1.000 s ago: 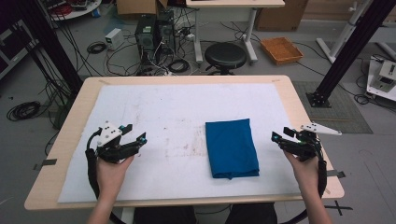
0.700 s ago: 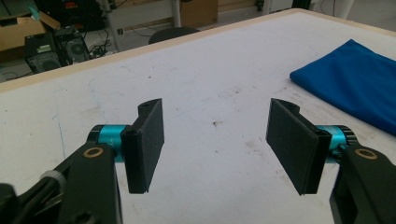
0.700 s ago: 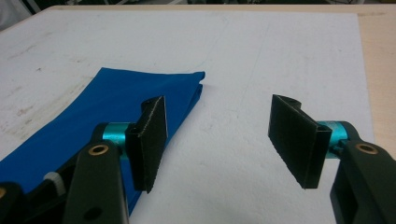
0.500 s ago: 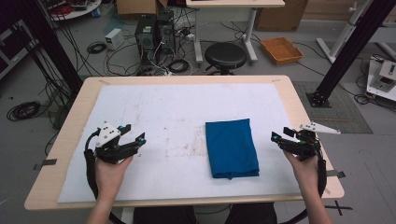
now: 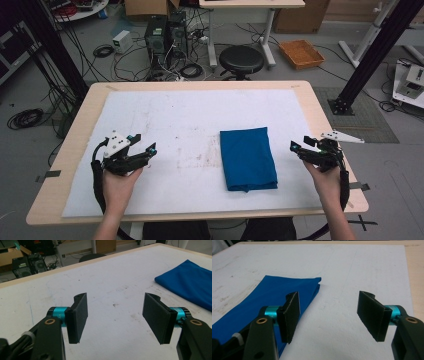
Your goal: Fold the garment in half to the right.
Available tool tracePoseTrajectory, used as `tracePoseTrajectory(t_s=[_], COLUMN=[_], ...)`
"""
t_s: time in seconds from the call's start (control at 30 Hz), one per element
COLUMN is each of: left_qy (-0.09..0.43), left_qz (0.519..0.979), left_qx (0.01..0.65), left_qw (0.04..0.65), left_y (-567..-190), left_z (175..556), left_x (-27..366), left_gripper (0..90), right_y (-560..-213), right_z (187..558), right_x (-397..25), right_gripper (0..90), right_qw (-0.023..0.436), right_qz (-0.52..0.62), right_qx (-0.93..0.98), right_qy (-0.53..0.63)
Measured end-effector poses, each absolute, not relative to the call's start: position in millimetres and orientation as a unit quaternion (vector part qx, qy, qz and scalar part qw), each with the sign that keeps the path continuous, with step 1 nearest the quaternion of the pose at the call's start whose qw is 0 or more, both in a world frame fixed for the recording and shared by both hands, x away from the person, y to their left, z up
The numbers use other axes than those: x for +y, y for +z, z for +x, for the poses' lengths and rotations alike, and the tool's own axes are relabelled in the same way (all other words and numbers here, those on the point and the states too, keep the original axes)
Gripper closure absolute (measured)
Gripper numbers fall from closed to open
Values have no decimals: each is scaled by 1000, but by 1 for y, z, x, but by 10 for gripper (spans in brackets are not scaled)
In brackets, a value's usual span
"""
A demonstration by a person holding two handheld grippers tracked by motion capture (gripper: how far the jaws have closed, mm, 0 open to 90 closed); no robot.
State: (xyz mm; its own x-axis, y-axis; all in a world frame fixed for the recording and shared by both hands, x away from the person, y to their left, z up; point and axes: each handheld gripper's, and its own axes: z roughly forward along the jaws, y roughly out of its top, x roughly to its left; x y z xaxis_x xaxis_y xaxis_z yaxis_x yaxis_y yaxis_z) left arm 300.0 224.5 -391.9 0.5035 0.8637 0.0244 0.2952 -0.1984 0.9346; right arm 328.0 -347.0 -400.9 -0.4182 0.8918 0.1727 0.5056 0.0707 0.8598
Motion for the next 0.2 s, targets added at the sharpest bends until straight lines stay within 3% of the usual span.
tracePoseTrajectory(t_s=[0.2], left_qy=[293], left_qz=[717], left_qx=[405], left_qw=[486], left_y=[-392], left_z=[299], left_x=[225], left_gripper=[371], right_y=[-401], right_z=[330], right_x=[-345], right_gripper=[346], right_qw=[208], right_qz=[494], right_qx=[703], right_qy=[467])
